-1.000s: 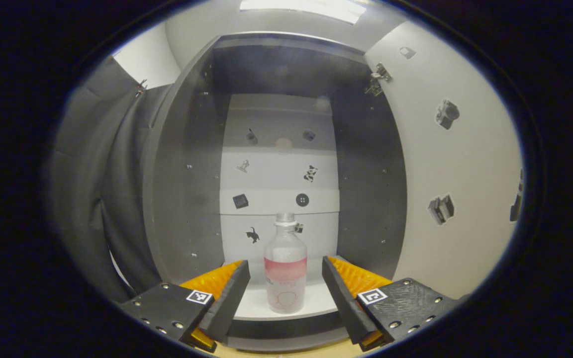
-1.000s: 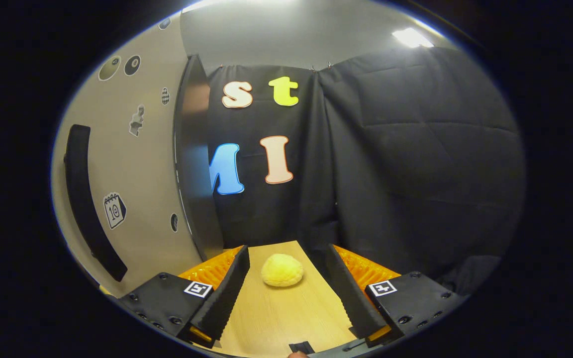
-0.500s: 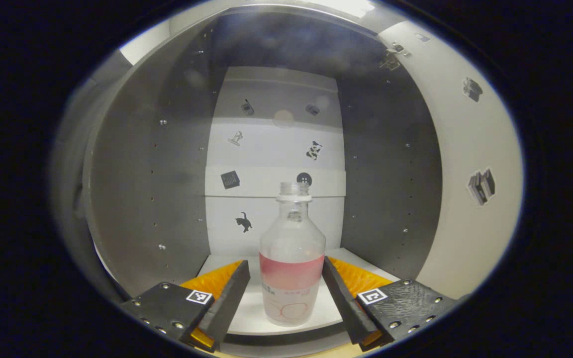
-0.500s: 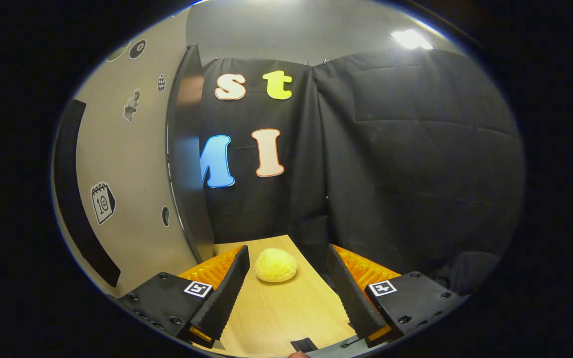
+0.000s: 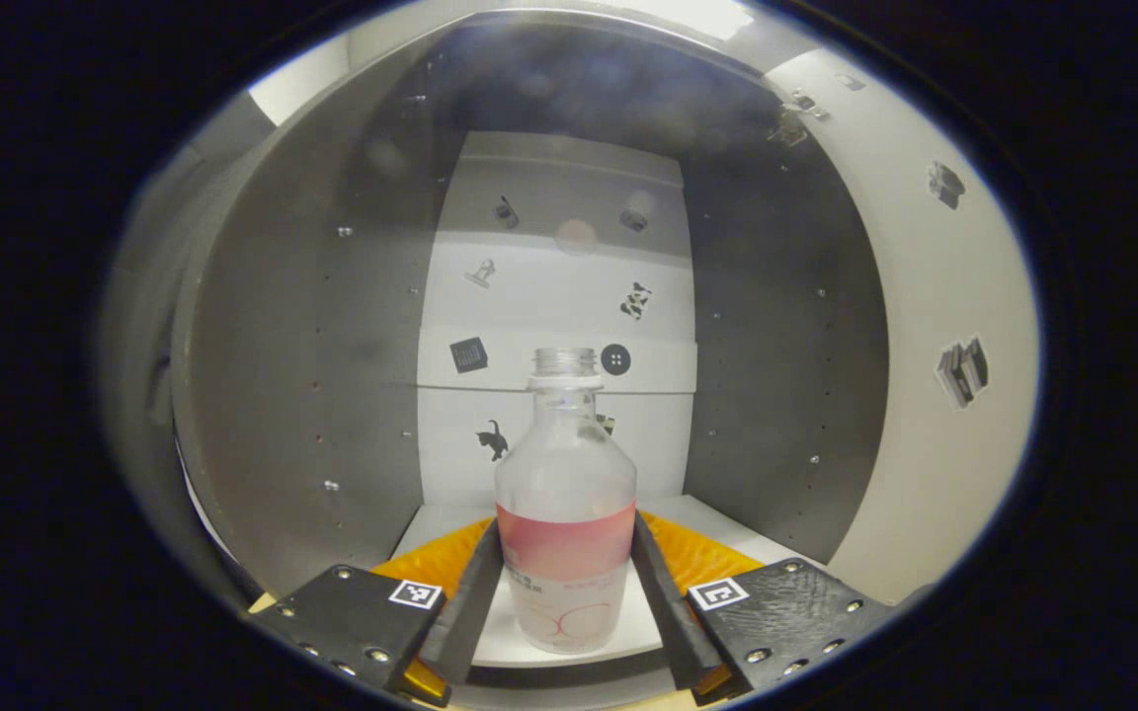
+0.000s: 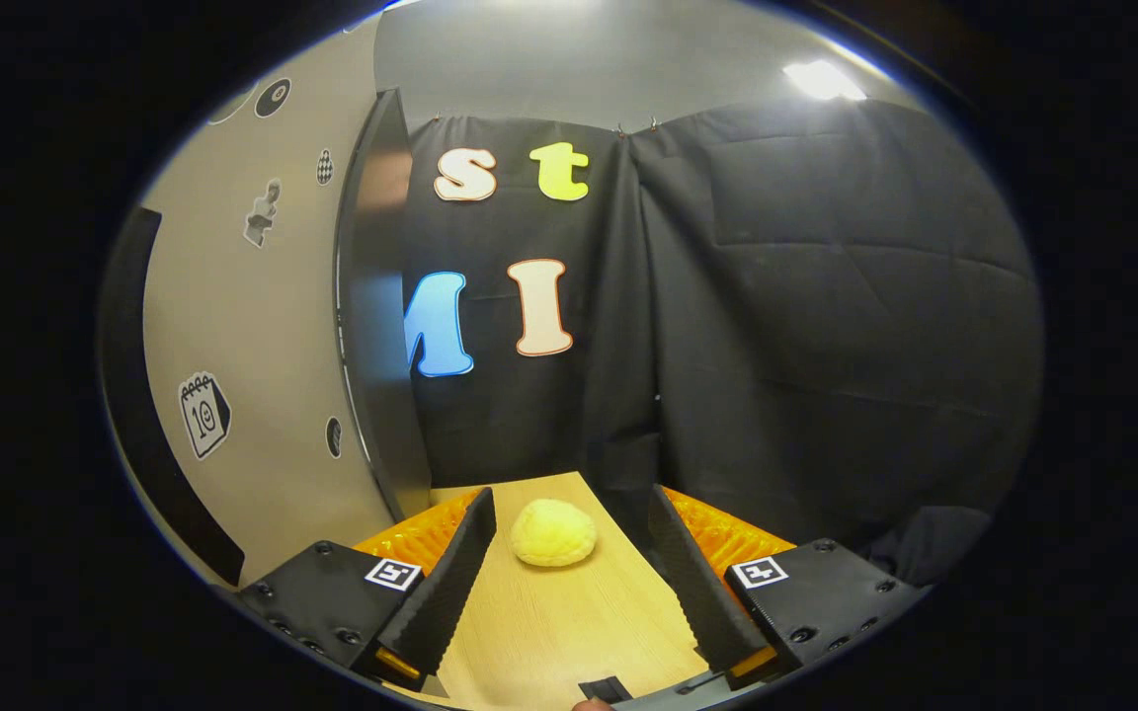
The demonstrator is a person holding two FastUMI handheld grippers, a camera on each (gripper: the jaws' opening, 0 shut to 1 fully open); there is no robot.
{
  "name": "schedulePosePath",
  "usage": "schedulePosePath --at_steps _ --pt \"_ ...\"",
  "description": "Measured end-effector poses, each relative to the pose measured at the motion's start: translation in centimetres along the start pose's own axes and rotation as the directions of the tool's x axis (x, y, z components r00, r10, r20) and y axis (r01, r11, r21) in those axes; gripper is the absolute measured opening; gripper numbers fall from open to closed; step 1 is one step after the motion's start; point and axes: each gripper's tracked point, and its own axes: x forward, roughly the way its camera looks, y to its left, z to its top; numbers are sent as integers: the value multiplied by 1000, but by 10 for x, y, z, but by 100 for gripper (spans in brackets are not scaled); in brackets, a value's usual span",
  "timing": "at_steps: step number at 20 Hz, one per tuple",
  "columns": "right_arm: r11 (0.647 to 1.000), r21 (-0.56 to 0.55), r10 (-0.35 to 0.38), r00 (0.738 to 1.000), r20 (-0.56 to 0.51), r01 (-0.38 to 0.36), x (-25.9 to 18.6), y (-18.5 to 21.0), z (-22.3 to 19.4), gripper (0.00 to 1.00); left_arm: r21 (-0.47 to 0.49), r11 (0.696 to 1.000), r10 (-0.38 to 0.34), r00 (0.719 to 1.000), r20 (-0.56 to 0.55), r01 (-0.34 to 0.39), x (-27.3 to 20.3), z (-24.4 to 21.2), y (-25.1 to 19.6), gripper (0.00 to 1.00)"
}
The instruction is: Open the cabinet door with the right hand, grasp the bottle in the cabinet with the left hand and place it on the coaster, then close the cabinet door with the right hand.
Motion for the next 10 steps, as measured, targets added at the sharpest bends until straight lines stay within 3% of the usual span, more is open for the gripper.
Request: schedulePosePath --at_steps 10 --pt "995 -25 94 996 -6 -94 -1 1 0 98 15 998 67 997 35 -67 -79 0 16 73"
